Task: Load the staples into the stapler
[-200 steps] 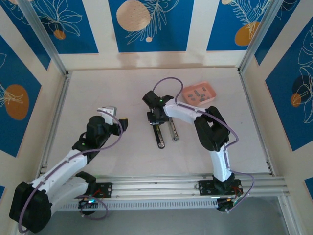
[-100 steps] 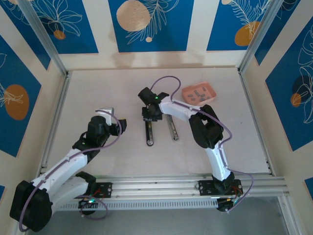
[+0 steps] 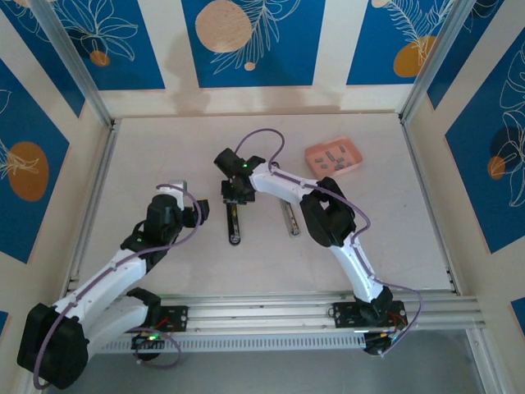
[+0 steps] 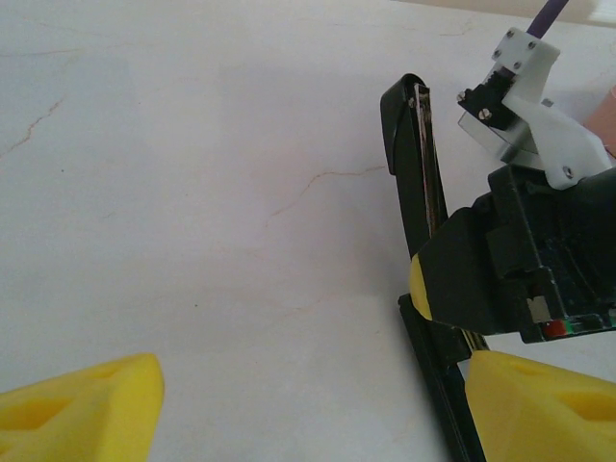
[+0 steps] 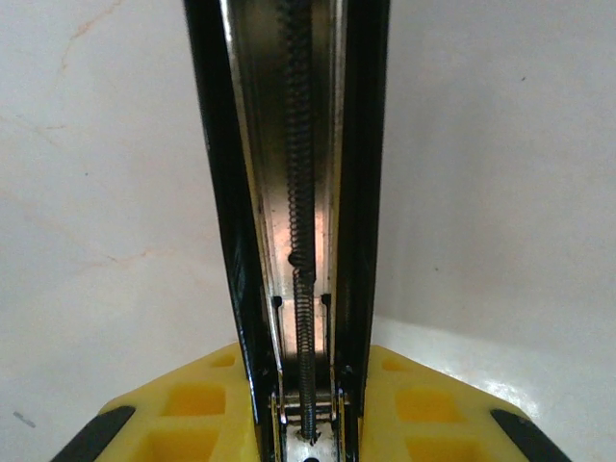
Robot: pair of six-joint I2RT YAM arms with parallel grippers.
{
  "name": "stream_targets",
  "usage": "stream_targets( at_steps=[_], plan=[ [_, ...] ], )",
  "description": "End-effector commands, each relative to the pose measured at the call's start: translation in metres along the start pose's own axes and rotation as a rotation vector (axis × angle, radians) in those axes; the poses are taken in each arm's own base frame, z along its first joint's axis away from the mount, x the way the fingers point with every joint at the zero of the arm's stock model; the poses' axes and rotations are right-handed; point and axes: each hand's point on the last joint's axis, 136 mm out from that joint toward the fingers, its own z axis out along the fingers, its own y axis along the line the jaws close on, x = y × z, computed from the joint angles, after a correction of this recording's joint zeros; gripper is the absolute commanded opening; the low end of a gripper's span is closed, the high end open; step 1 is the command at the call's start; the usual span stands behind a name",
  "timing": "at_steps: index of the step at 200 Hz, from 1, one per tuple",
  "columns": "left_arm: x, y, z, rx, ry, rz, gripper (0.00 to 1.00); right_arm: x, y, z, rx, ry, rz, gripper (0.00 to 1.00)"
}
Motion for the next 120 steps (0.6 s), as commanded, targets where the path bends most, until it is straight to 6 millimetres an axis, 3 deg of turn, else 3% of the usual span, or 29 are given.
stream_targets(
  at_steps=[1,23,70,94,120],
  plan=[
    [-0.01,0.004,-0.002,-0.019,-0.023,-0.021,0.82,-0.005,0.01,-0.005,-0.023,-0.001,0.017,0.28],
    [-0.01,0.005,-0.002,-0.02,-0.022,-0.022,0.82,-0.007,0.015,-0.012,-0.034,-0.003,0.008,0.38],
    [-0.017,0.001,-0.004,-0.003,-0.03,-0.002,0.82,-0.025,0.021,-0.061,-0.042,-0.087,-0.053,0.44],
    [-0.012,-0.008,-0.001,0.048,-0.009,0.009,0.82,-0.026,-0.004,-0.085,-0.018,-0.105,-0.063,0.45],
    [-0.005,-0.014,0.002,0.085,0.015,0.003,0.82,-0.022,-0.056,-0.101,0.052,-0.094,-0.04,0.47]
  ],
)
